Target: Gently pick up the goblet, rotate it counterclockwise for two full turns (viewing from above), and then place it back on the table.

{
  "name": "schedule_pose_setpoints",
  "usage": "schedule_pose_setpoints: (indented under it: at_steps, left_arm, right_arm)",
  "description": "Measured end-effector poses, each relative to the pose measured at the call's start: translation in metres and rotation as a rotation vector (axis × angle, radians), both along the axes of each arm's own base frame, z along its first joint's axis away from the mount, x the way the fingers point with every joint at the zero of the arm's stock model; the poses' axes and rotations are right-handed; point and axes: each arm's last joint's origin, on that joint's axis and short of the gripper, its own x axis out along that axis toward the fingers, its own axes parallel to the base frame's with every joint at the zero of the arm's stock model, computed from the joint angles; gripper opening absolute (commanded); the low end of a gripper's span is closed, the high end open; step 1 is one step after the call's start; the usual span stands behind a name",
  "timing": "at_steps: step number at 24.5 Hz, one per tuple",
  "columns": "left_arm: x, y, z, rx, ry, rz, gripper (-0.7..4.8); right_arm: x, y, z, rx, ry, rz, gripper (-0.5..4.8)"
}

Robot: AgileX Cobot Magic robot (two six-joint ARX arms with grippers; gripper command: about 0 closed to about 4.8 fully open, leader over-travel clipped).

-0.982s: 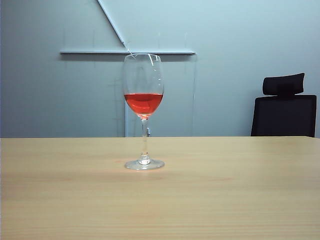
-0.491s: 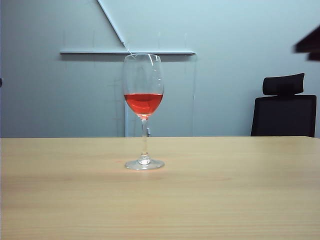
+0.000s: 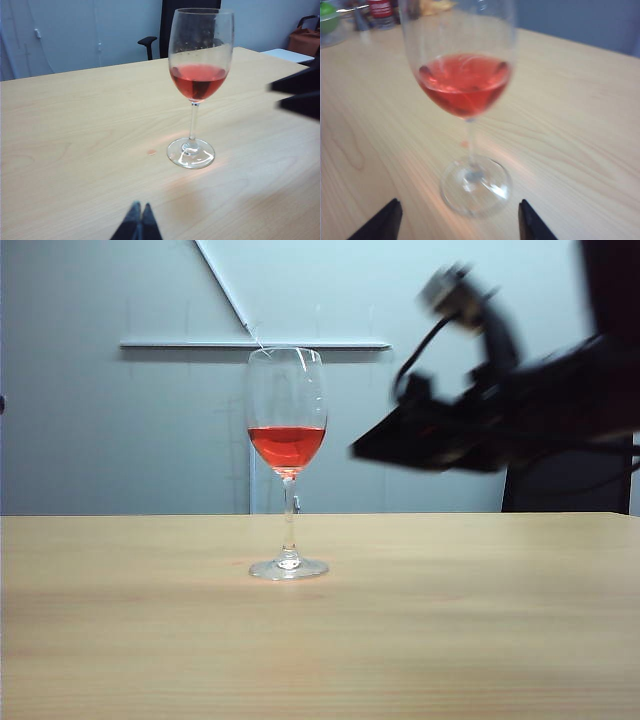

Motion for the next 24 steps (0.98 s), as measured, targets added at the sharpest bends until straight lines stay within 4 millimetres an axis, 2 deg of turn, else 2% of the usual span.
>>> schedule_pose_setpoints:
  at_steps: [4, 8, 18, 24]
  left_arm:
    - [0.0, 0.0, 0.0, 0.0, 0.0, 0.0, -0.05]
    - [0.0, 0.0, 0.0, 0.0, 0.0, 0.0, -0.05]
    - [0.0, 0.0, 0.0, 0.0, 0.0, 0.0, -0.05]
    - [0.0, 0.0, 0.0, 0.0, 0.0, 0.0, -0.05]
  right_arm:
    - [0.027, 0.017, -0.016, -0.003, 0.031, 0.068, 3.2]
    - [0.047, 0.027, -0.021, 0.001, 0.03, 0.082, 3.2]
    - [0.062, 0.036, -0.024, 0.019, -0.008, 0.089, 3.29]
    - [0.066, 0.05, -0.029, 0.031, -0.032, 0.118, 3.29]
